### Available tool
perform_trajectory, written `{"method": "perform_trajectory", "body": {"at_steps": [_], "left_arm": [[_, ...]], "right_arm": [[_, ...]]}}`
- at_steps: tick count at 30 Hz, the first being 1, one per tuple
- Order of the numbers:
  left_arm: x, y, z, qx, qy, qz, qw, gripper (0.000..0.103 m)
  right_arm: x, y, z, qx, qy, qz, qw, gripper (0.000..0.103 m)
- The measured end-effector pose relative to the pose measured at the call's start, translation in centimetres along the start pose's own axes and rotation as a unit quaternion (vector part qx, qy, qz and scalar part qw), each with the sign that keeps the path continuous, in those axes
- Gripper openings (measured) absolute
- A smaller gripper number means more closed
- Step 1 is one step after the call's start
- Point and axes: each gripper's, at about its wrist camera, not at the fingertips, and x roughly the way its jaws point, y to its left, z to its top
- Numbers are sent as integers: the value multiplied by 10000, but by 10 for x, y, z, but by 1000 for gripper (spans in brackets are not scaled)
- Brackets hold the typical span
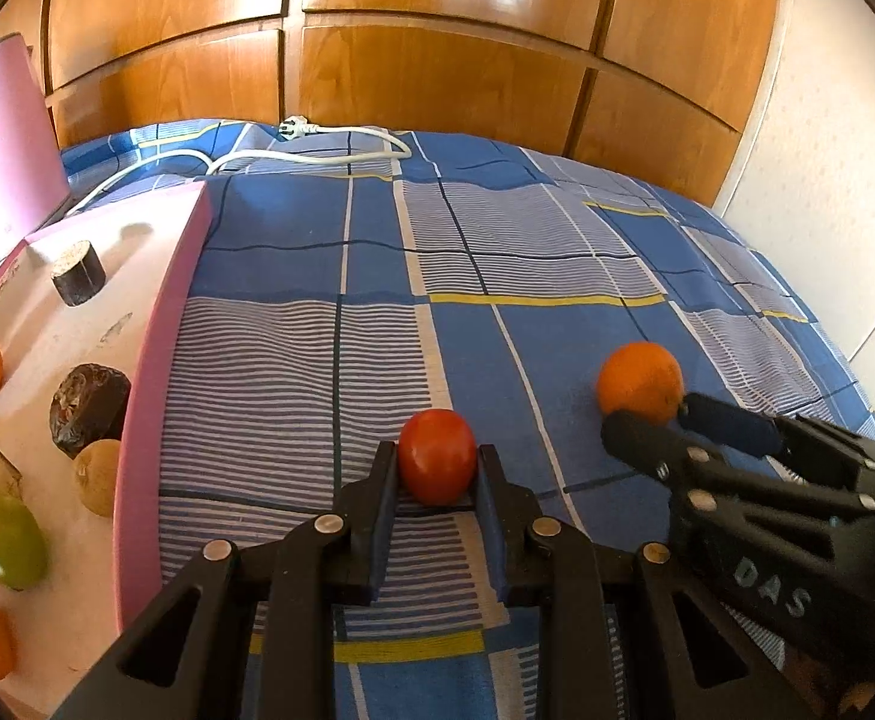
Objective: Organize fruits
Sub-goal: 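Lift the red tomato with the left tool while the right tool lifts the orange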
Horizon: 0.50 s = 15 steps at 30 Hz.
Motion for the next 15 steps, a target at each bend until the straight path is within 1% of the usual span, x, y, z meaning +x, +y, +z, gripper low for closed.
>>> {"method": "perform_trajectory", "body": {"at_steps": [5, 11, 15], "left_arm": [[0, 1, 0, -39, -1, -30, 10000, 26], [-1, 0, -1, -1, -19, 8, 10000, 26], [0, 0, 0, -12, -27, -7, 10000, 26]], "right_arm": [[9, 3, 9, -25, -90, -105, 9999, 53], [20, 10, 24, -122, -148, -70, 9998, 53], [29, 8, 37, 15, -126, 39, 9999, 53]]}}
